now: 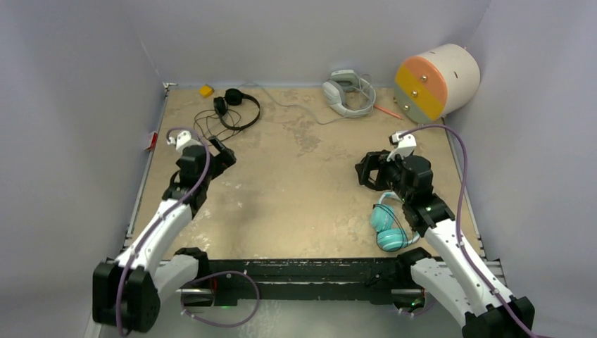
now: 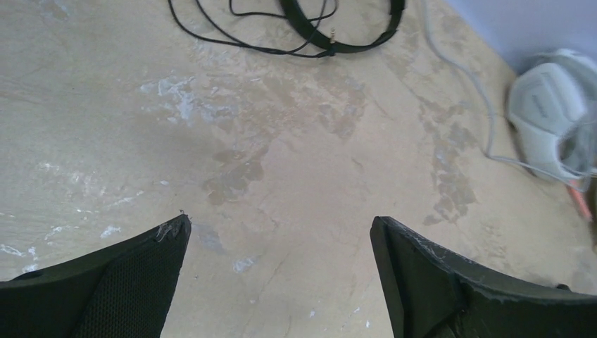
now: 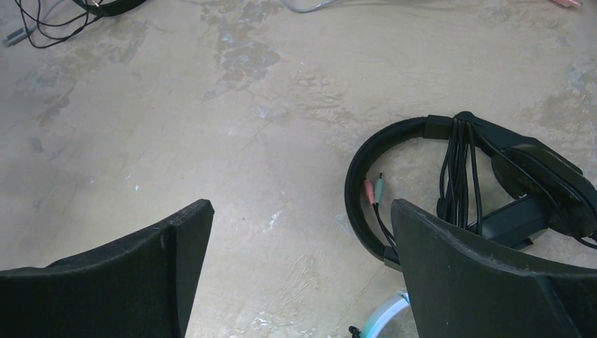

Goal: Wrap the headphones
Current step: Move the headphones to the center of the board.

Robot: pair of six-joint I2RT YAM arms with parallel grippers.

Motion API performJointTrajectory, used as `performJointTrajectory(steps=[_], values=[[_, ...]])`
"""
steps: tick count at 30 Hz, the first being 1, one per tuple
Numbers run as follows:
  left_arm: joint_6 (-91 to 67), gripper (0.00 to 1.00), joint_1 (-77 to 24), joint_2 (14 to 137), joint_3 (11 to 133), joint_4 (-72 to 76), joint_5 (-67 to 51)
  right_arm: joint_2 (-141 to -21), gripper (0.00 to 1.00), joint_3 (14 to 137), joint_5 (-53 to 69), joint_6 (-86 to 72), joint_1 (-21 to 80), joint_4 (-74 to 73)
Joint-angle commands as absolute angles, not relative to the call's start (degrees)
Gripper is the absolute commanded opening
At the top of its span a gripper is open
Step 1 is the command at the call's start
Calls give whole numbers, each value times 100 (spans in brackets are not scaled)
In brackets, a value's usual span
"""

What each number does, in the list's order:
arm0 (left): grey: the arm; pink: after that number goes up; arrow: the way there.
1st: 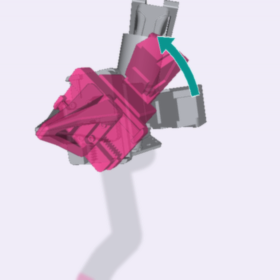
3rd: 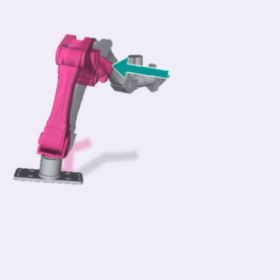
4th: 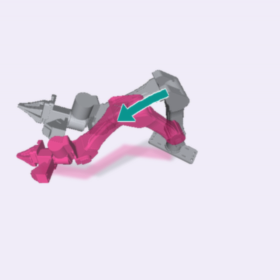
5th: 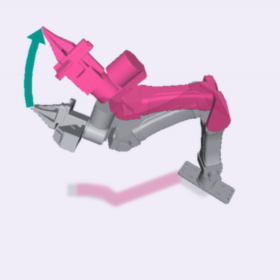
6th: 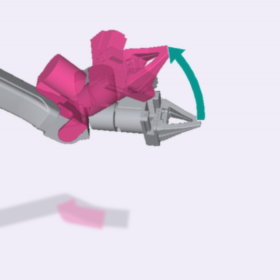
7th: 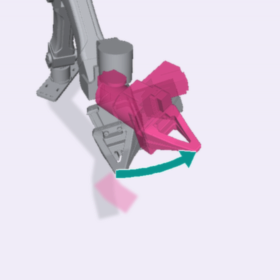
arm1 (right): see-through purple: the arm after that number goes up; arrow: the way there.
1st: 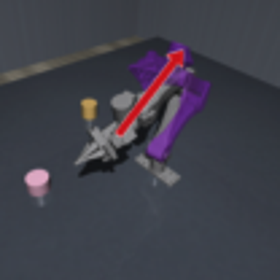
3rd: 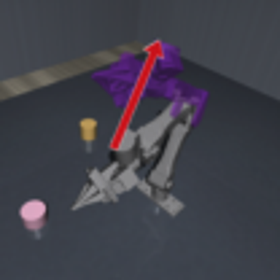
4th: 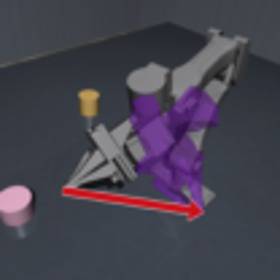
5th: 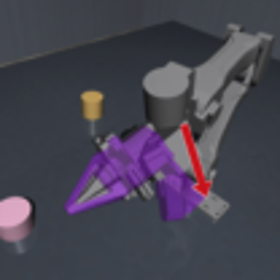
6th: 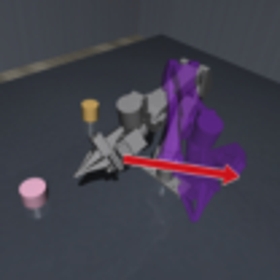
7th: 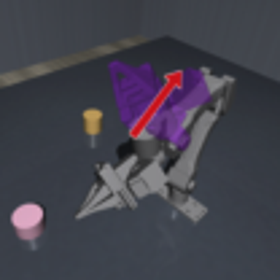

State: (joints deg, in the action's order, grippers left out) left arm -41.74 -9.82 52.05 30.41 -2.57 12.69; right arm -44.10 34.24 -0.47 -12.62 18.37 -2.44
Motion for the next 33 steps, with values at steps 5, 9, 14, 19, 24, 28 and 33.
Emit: performJointTrajectory(steps=[5, 9, 14, 19, 24, 28, 33], values=[[-4221, 93, -993, 7794, 5679, -1293, 1504, -4221, 97, 3723, 237, -1284, 1832, -445], [-4244, 87, -993, 8828, 6820, -1482, 1520, -4129, 97, 3661, 396, -1278, 1832, -371], [-4605, 82, -993, 9787, 7640, -1398, 1631, -4034, 97, 3584, 525, -1306, 1833, -267], [-5061, 82, -993, 10878, 8919, -2302, 2207, -3983, 97, 3614, 511, -1292, 1836, -290], [-5286, 81, -1001, 12257, 10643, -3857, 2537, -3988, 97, 3632, 516, -1289, 1832, -242], [-5457, 80, -1002, 12646, 10850, -3767, 2531, -3998, 97, 3610, 552, -1289, 1837, -229], [-5594, 80, -995, 13176, 11320, -3772, 2510, -3961, 97, 3580, 664, -1299, 1835, -220]])
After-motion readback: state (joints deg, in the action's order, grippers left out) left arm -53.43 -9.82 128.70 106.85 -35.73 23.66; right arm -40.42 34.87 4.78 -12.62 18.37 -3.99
